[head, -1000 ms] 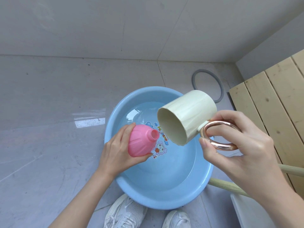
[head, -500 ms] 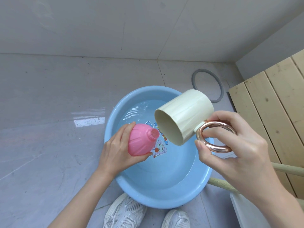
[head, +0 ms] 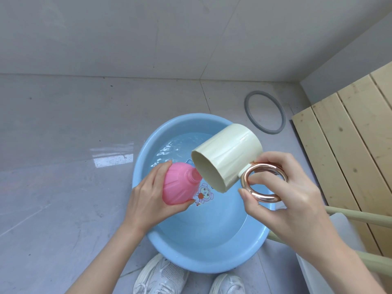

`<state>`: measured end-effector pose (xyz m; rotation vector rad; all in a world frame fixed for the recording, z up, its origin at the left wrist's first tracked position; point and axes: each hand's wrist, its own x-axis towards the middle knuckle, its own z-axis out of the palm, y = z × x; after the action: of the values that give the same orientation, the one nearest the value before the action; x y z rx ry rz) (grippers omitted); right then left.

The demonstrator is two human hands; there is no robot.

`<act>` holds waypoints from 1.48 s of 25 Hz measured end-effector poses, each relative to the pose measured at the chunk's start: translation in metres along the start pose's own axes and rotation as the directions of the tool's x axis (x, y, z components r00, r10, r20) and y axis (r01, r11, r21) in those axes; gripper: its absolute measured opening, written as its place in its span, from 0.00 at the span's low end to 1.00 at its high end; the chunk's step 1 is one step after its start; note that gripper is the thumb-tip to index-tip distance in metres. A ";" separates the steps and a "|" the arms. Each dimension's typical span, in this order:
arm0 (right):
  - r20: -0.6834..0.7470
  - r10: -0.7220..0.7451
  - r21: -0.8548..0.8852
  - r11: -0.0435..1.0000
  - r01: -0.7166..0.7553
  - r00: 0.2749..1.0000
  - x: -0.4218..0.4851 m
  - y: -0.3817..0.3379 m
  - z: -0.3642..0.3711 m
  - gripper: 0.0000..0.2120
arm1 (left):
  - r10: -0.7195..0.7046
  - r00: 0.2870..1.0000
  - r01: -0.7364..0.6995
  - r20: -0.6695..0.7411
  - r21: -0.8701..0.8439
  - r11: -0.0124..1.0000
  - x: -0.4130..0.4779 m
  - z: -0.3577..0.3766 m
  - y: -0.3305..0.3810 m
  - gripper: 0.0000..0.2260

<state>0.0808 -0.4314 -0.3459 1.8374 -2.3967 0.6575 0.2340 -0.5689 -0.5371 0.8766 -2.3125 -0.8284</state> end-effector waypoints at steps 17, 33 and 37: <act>0.372 0.770 0.648 0.184 -0.739 0.519 0.007 0.042 0.057 0.13 | 0.009 1.000 -0.009 -0.016 0.016 1.000 0.001 0.000 0.000 0.42; 0.238 0.698 0.265 0.622 -0.737 0.675 -0.046 0.076 0.159 0.03 | -0.003 1.000 0.003 0.012 0.021 1.000 0.003 -0.004 0.005 0.42; 0.216 0.679 0.063 0.707 -0.704 0.701 -0.052 0.079 0.164 0.10 | -0.040 0.999 0.040 0.025 -0.011 0.999 0.006 -0.007 0.010 0.41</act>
<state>0.0570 -0.4273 -0.5342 0.9722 -3.2578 0.7300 0.2306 -0.5697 -0.5240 0.9154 -2.3165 -0.8734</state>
